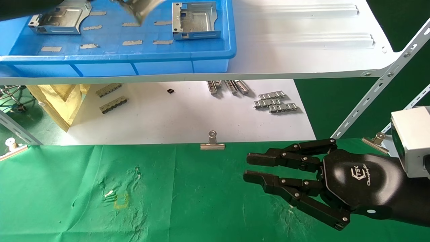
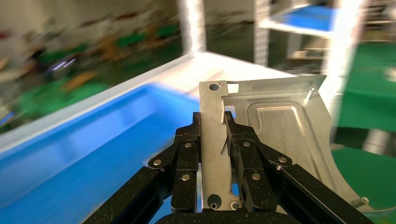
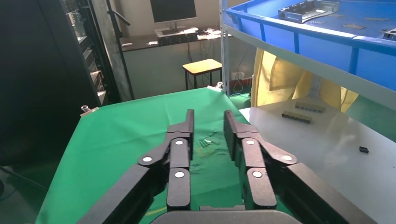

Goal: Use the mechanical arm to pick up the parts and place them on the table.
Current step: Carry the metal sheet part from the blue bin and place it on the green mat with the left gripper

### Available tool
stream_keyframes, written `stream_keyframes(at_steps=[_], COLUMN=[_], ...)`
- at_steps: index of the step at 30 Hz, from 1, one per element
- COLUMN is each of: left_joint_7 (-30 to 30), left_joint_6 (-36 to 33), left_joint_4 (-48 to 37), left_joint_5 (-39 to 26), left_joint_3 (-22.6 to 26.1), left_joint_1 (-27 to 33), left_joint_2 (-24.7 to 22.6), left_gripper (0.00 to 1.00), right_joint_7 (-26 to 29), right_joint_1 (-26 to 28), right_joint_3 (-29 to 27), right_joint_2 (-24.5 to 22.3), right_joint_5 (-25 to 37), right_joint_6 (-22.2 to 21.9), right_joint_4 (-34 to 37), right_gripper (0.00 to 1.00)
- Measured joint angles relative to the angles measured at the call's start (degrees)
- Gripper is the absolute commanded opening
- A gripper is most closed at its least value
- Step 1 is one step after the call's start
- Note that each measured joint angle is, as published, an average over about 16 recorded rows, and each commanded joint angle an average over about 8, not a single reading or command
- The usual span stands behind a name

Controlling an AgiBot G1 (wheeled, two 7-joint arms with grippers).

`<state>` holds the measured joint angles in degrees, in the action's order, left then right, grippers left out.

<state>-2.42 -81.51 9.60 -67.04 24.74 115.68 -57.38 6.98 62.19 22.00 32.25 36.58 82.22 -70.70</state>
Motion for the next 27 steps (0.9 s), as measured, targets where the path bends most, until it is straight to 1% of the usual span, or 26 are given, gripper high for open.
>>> stream_keyframes(at_steps=[3, 7, 12, 17, 22, 27], left_joint_7=[-3.6, -7.3, -10.3, -13.4, -20.0, -28.8], left_joint_6=[-5.0, -9.0, -10.3, -10.2, -9.3, -8.3], left_joint_4=[2.5, 7.4, 15.7, 24.1, 28.8, 27.5], left_joint_5=[2.0, 5.0, 9.0, 11.5, 9.9, 5.5], left_joint_3=[-0.5, -0.2, 2.0, 6.3, 11.7, 16.4], left_joint_1=[-1.8, -5.0, -10.2, -15.7, -20.0, -22.3], left_joint_2=[1.6, 4.1, 8.2, 12.8, 16.0, 16.7], left_gripper=[0.0, 0.0, 0.0, 0.0, 0.0, 0.0], right_joint_7=[0.0, 0.0, 0.0, 0.0, 0.0, 0.0], right_joint_1=[0.0, 0.0, 0.0, 0.0, 0.0, 0.0], right_joint_3=[0.0, 0.0, 0.0, 0.0, 0.0, 0.0], right_joint_2=[0.0, 0.0, 0.0, 0.0, 0.0, 0.0], right_joint_5=[0.0, 0.0, 0.0, 0.0, 0.0, 0.0], right_joint_6=[0.0, 0.0, 0.0, 0.0, 0.0, 0.0], right_joint_4=[0.0, 0.0, 0.0, 0.0, 0.0, 0.0], right_gripper=[1.0, 1.0, 1.0, 1.0, 1.0, 1.0])
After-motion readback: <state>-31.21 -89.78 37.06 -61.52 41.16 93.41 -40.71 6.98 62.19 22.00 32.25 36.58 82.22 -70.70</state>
